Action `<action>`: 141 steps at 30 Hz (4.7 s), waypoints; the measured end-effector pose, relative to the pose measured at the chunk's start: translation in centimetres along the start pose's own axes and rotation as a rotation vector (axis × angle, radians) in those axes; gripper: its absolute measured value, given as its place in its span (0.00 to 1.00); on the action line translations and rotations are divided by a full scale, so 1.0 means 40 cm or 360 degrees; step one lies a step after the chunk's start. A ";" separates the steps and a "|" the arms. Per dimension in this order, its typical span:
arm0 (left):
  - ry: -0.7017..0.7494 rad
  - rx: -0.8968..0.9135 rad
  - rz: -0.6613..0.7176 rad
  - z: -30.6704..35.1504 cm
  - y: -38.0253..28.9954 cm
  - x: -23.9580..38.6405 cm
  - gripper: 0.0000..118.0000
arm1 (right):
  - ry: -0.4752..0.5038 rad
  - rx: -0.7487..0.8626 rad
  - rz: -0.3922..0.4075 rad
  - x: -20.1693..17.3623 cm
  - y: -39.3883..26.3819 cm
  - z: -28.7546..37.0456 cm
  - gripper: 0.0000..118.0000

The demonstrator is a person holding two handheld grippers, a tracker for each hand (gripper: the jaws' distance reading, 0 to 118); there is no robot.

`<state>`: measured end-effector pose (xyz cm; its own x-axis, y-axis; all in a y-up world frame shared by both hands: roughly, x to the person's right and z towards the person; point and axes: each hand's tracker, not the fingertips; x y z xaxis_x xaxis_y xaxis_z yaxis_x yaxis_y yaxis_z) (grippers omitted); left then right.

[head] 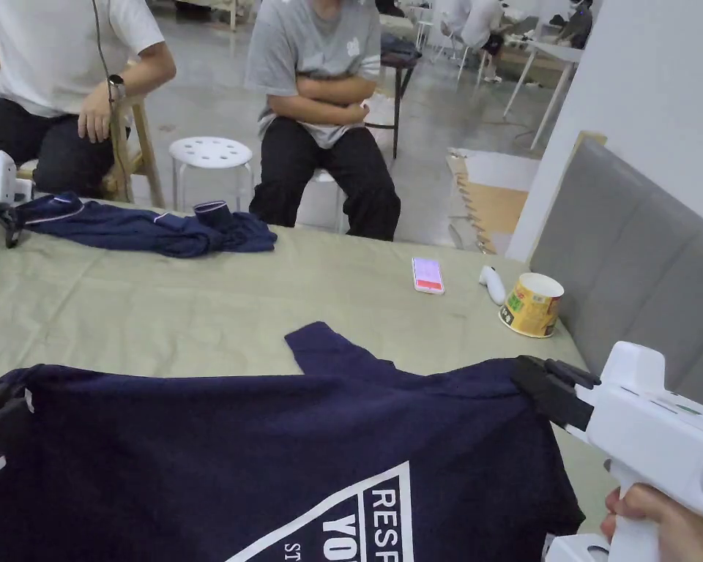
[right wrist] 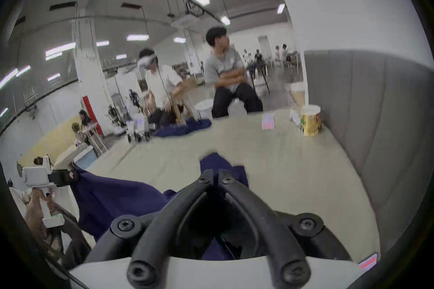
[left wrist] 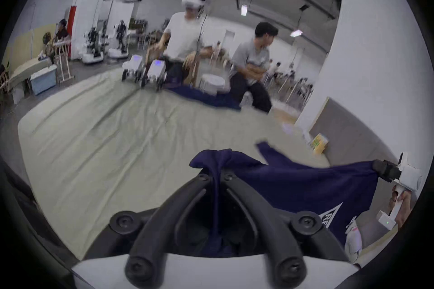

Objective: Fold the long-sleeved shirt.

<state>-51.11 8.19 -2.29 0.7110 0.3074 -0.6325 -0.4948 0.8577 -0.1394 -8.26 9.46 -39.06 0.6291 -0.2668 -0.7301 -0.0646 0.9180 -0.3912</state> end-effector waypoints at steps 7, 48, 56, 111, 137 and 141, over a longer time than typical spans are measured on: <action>-0.0106 0.0292 -0.0106 0.134 0.238 0.070 0.07 | 0.0033 0.0292 0.0154 -0.125 0.275 0.180 0.00; -0.0036 0.0913 -0.0194 -0.099 1.443 0.485 0.07 | -0.0359 0.0960 0.0443 -0.346 1.416 -0.039 0.00; -0.0009 0.1037 -0.0256 -0.157 1.479 0.492 0.07 | -0.0363 0.1133 0.0480 -0.345 1.432 -0.094 0.00; 0.0011 -0.1377 -0.0544 0.037 -0.495 -0.150 0.07 | -0.0410 -0.1445 0.0043 0.084 -0.646 0.304 0.01; 0.0015 -0.0365 -0.0407 -0.247 -0.274 0.143 0.03 | -0.0277 -0.0346 0.0237 -0.166 -0.363 -0.143 0.00; -0.0013 -0.0382 -0.0415 -0.371 -0.263 0.187 0.03 | -0.0185 -0.0391 0.0191 -0.157 -0.323 -0.385 0.56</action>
<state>-48.00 -4.65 -16.89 0.8325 0.0947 -0.5459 -0.3984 0.7870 -0.4710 -23.29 -5.22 -38.06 0.6891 -0.1124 -0.7159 -0.3206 0.8387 -0.4403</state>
